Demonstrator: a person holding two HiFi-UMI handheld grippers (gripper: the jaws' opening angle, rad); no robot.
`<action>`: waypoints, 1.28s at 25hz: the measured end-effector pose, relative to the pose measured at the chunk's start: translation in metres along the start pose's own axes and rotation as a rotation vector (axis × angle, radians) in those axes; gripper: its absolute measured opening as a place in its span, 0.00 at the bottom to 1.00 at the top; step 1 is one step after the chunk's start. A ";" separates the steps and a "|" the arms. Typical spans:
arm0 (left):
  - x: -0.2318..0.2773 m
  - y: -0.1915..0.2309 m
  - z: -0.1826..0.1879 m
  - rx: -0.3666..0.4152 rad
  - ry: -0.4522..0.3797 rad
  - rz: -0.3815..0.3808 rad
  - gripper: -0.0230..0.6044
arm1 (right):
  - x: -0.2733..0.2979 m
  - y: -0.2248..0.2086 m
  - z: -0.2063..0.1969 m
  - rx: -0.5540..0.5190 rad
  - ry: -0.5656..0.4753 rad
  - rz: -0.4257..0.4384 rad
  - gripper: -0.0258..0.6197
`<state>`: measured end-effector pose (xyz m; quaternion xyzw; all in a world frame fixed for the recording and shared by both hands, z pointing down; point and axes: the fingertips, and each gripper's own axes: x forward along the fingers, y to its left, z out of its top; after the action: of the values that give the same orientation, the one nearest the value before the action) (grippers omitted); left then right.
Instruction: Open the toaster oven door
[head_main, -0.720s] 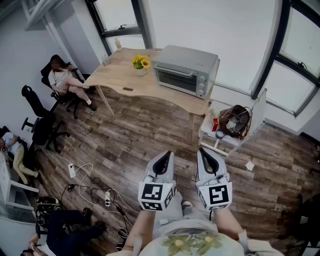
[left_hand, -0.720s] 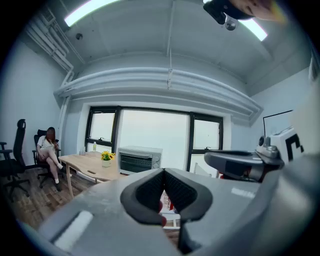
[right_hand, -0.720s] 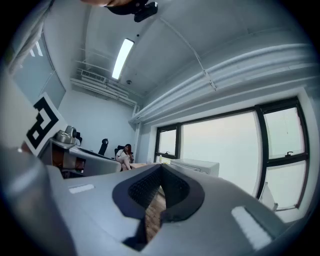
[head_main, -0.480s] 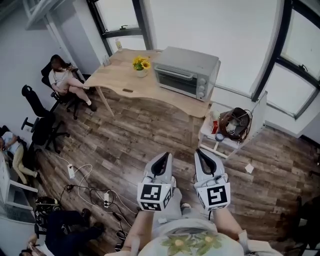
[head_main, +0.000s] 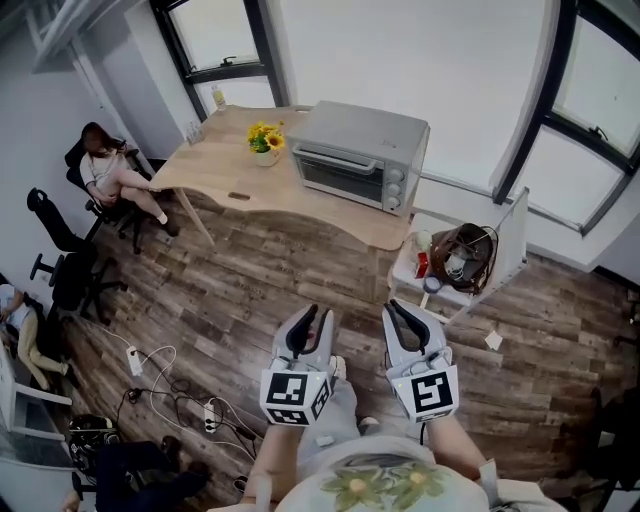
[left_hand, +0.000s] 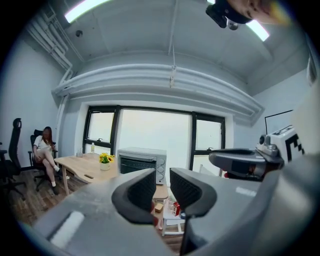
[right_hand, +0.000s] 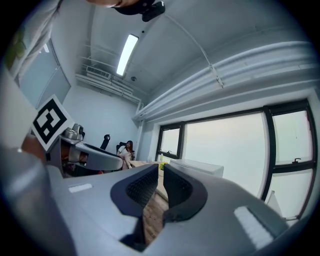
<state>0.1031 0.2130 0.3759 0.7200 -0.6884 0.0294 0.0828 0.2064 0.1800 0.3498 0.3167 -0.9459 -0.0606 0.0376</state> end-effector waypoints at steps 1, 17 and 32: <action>0.007 0.005 0.002 0.009 -0.003 -0.002 0.16 | 0.007 -0.004 0.000 0.001 0.002 -0.001 0.09; 0.140 0.128 0.028 0.020 0.024 -0.044 0.32 | 0.152 -0.067 -0.003 0.162 0.047 -0.053 0.25; 0.225 0.241 0.046 0.010 0.066 -0.072 0.32 | 0.242 -0.097 -0.025 0.196 0.115 -0.156 0.31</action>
<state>-0.1285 -0.0254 0.3850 0.7434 -0.6587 0.0534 0.1028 0.0740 -0.0453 0.3687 0.3943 -0.9160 0.0477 0.0556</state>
